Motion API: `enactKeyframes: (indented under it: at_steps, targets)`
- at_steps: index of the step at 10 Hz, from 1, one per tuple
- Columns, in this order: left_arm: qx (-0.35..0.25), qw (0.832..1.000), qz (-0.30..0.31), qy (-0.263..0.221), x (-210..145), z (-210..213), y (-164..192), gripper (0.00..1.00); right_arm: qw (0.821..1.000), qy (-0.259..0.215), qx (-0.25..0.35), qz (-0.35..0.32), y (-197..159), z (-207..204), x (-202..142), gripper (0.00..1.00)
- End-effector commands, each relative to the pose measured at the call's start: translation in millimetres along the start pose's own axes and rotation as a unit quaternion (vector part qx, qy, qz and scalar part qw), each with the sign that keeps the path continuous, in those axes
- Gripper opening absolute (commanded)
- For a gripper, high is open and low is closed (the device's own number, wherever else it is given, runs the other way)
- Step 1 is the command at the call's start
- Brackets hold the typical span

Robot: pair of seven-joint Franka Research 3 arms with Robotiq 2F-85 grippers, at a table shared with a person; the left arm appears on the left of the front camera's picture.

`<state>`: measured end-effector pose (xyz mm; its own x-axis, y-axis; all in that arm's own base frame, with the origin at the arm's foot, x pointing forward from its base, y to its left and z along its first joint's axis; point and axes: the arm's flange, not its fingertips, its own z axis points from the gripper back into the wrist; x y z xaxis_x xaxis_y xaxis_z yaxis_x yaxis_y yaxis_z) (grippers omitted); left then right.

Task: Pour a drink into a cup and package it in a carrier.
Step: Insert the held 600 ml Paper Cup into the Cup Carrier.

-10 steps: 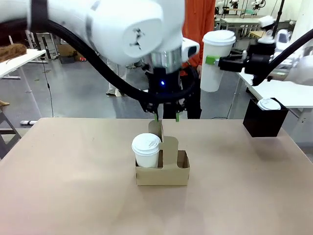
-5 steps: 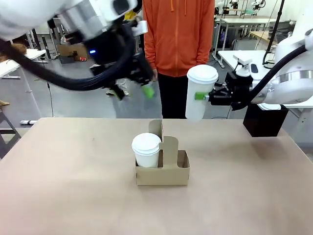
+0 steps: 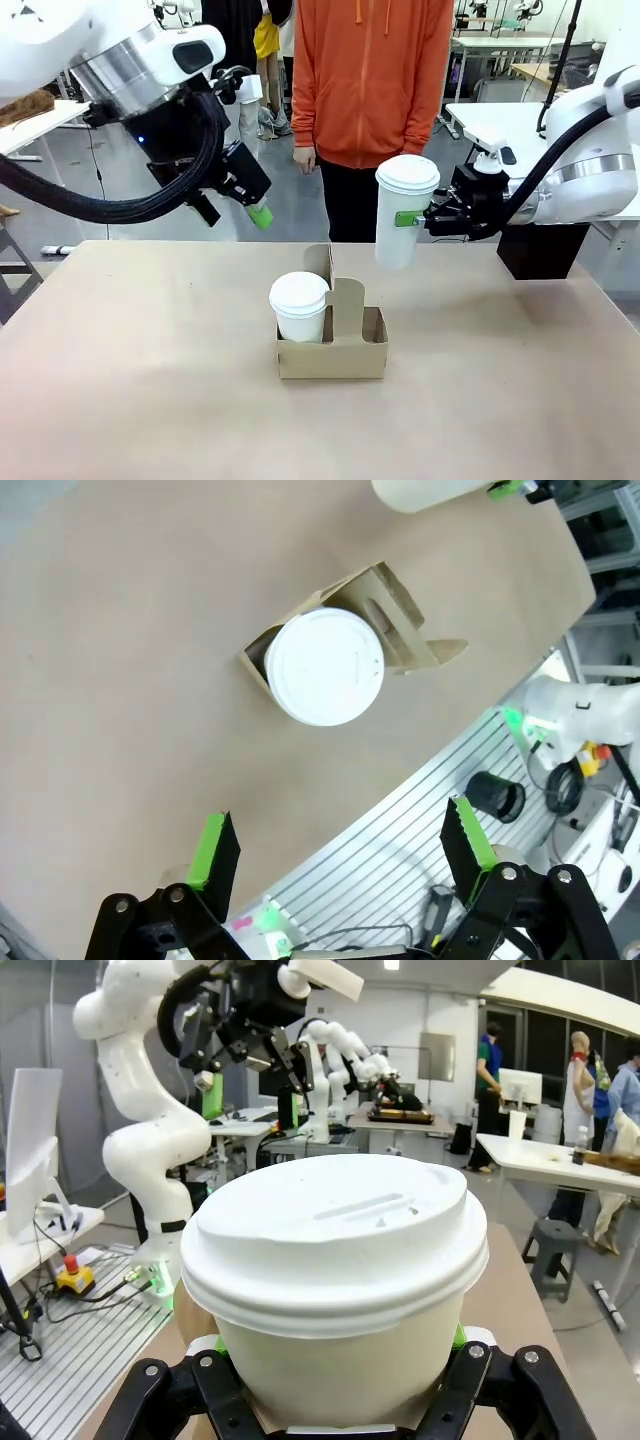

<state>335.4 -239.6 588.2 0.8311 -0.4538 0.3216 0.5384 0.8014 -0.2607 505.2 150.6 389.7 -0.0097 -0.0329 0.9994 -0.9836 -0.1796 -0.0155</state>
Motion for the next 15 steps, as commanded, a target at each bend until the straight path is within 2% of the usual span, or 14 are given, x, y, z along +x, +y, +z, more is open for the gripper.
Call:
enactKeyframes:
  at_steps: [1,3,5,9,10,11,15]
  targets:
    - [0.003,1.0,-0.003,0.0,-5,-2,6,1.0,1.0,0.001,0.002,0.0,0,-1,0,0.8]
    - [-0.052,0.997,-0.057,-0.007,-10,-19,33,1.0,0.997,-0.033,0.066,0.008,10,-14,1,0.8]
    - [-0.052,0.996,-0.077,-0.019,-27,-26,57,1.0,0.992,-0.044,0.114,0.008,15,-35,-4,0.8]
    - [-0.068,0.988,-0.125,-0.054,-60,-40,96,1.0,0.984,-0.048,0.172,-0.004,26,-71,-27,0.8]
    - [-0.066,0.988,-0.124,-0.059,-63,-40,102,1.0,0.983,-0.046,0.178,-0.005,27,-74,-34,0.8]
    - [-0.051,0.993,-0.104,-0.033,-50,-37,93,1.0,0.981,-0.046,0.188,-0.012,25,-77,-42,0.8]
    - [-0.051,0.993,-0.104,-0.033,-50,-37,93,1.0,0.976,-0.043,0.207,-0.046,14,-80,-73,0.8]
